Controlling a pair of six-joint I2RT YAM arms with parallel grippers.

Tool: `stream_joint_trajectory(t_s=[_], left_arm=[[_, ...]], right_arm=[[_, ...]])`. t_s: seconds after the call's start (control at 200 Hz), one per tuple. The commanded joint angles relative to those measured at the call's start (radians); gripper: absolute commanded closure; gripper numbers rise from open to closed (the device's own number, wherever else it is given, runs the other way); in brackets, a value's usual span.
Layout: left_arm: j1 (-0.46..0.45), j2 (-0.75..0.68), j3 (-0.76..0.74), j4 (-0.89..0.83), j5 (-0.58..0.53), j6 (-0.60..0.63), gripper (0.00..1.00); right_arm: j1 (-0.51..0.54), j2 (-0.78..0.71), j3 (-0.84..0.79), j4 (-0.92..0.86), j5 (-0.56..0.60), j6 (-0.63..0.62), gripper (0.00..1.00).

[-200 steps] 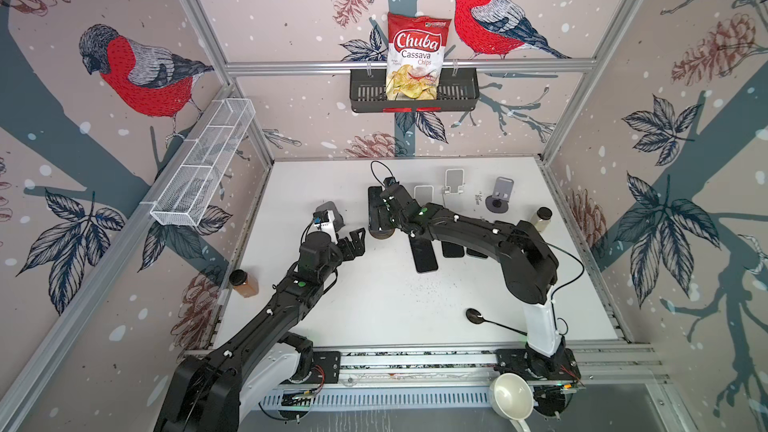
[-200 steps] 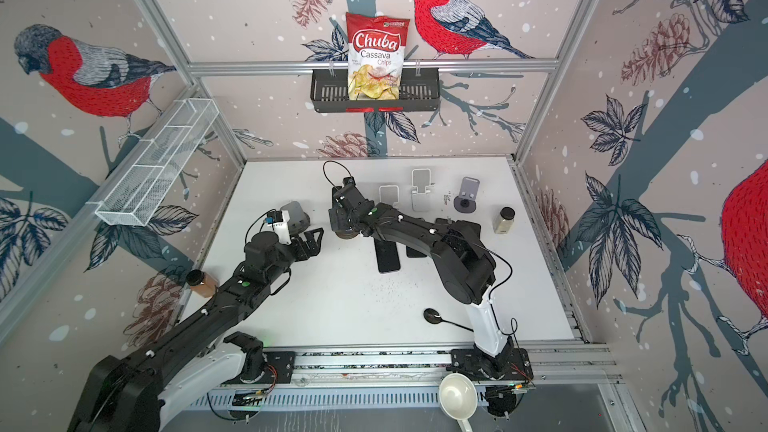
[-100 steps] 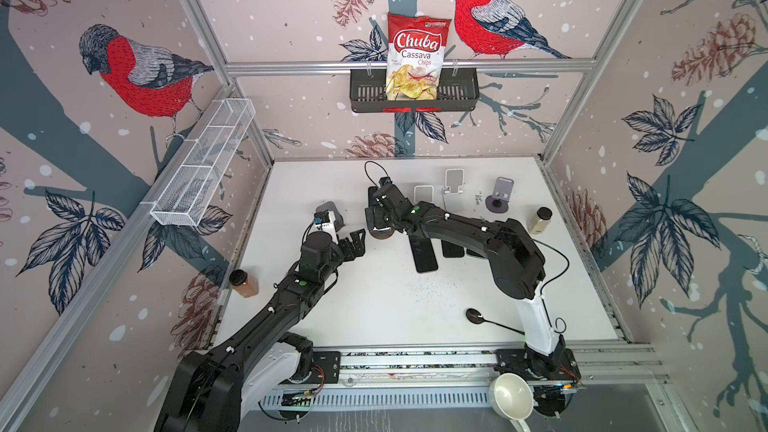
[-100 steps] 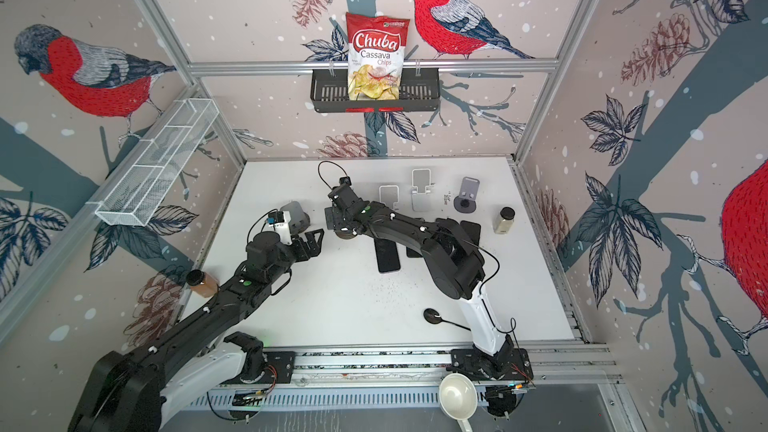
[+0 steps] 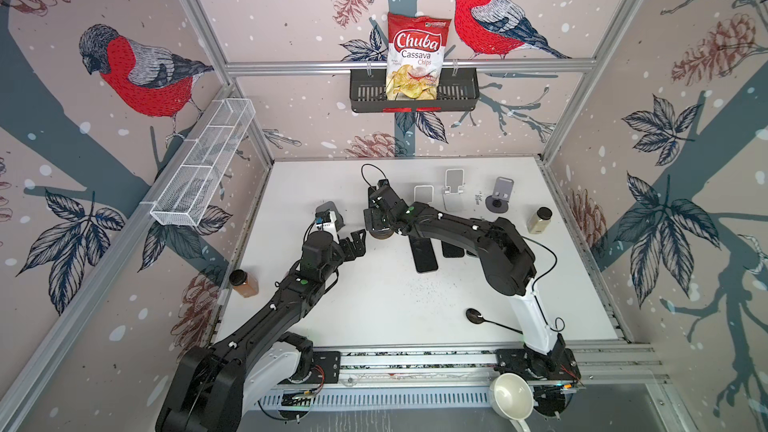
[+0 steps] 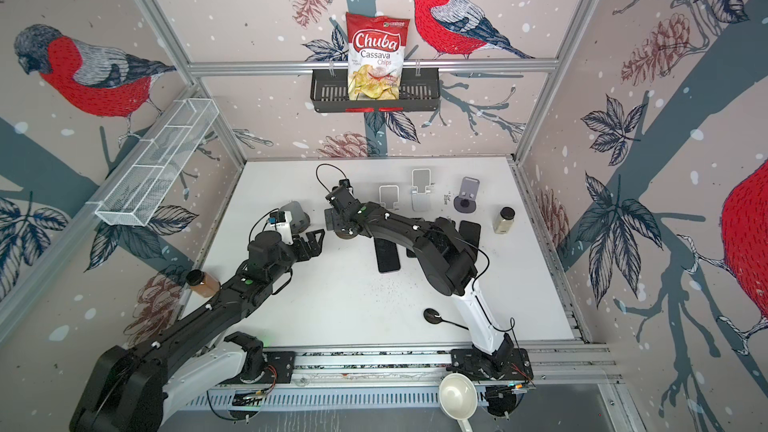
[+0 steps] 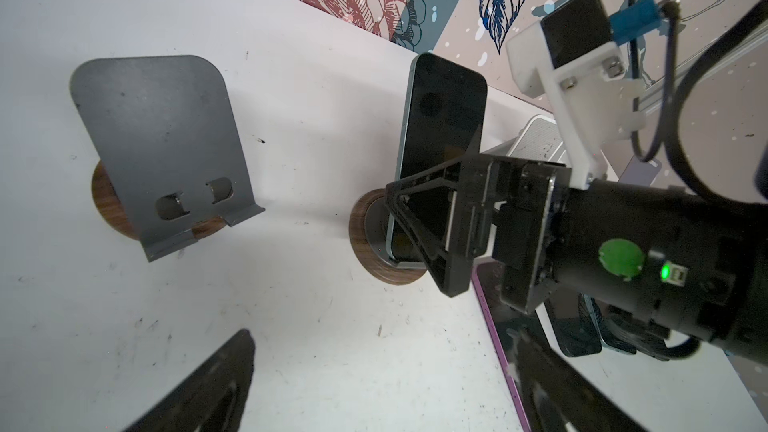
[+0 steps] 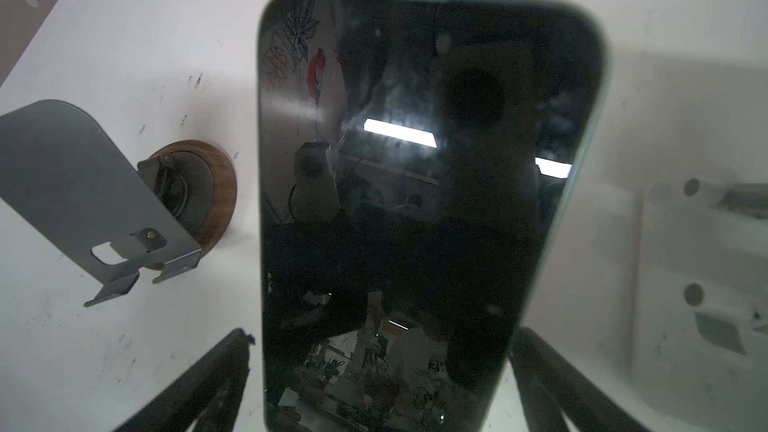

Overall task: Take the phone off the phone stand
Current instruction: 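Close the right gripper on the green-edged phone on its wooden-base stand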

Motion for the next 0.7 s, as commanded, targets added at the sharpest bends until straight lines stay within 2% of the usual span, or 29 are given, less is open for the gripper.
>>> stream_joint_trajectory(t_s=[0.0, 0.4, 0.696], left_arm=[[0.001, 0.001, 0.002, 0.047, -0.011, 0.010, 0.04], [0.001, 0.034, 0.014, 0.067, 0.000, 0.002, 0.04], [0.001, 0.045, 0.014, 0.072, 0.005, -0.002, 0.04]], right_arm=[[0.010, 0.009, 0.014, -0.033, 0.047, -0.004, 0.01], [0.018, -0.018, -0.032, -0.032, 0.081, -0.044, 0.00], [0.021, -0.023, -0.037, -0.030, 0.081, -0.064, 0.08]])
